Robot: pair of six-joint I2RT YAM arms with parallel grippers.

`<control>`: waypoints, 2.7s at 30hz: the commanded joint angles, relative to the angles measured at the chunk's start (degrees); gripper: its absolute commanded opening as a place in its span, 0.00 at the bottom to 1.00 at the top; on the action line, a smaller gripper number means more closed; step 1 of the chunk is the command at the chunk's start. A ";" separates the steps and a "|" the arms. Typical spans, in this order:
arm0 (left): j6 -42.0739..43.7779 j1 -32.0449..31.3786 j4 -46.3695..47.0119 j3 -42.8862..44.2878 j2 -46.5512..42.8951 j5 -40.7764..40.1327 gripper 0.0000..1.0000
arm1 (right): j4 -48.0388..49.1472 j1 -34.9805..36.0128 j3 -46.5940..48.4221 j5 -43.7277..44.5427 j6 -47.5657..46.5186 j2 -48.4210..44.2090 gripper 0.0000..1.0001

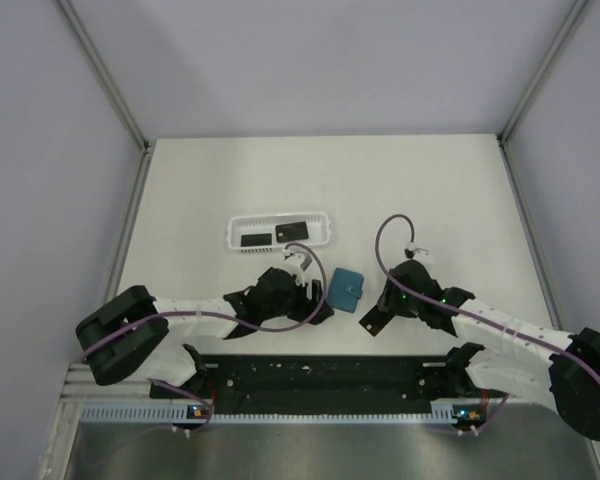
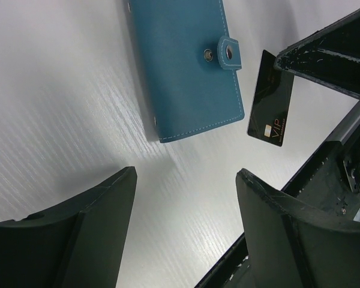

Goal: Put the credit cards into the card holder
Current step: Place the card holder at the center of the board, then move the credit card to the corner of the board, then pick up the credit card at the corner of the board.

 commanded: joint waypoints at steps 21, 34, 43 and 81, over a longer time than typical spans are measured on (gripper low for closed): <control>0.20 -1.99 7.07 -0.17 1.48 5.50 0.59 | 7.87 0.70 -6.86 -18.35 -1.48 -0.85 0.42; 0.02 -4.10 7.51 0.27 2.53 5.76 0.53 | 10.50 0.88 -9.58 -23.36 -0.68 -3.75 0.42; -0.24 -6.21 7.86 1.32 4.03 5.85 0.50 | 15.95 0.88 -10.55 -26.53 -0.07 -0.85 0.43; -1.12 -8.41 12.78 1.76 8.86 7.17 0.43 | -16.39 23.46 -8.53 -1.40 32.70 -23.52 0.49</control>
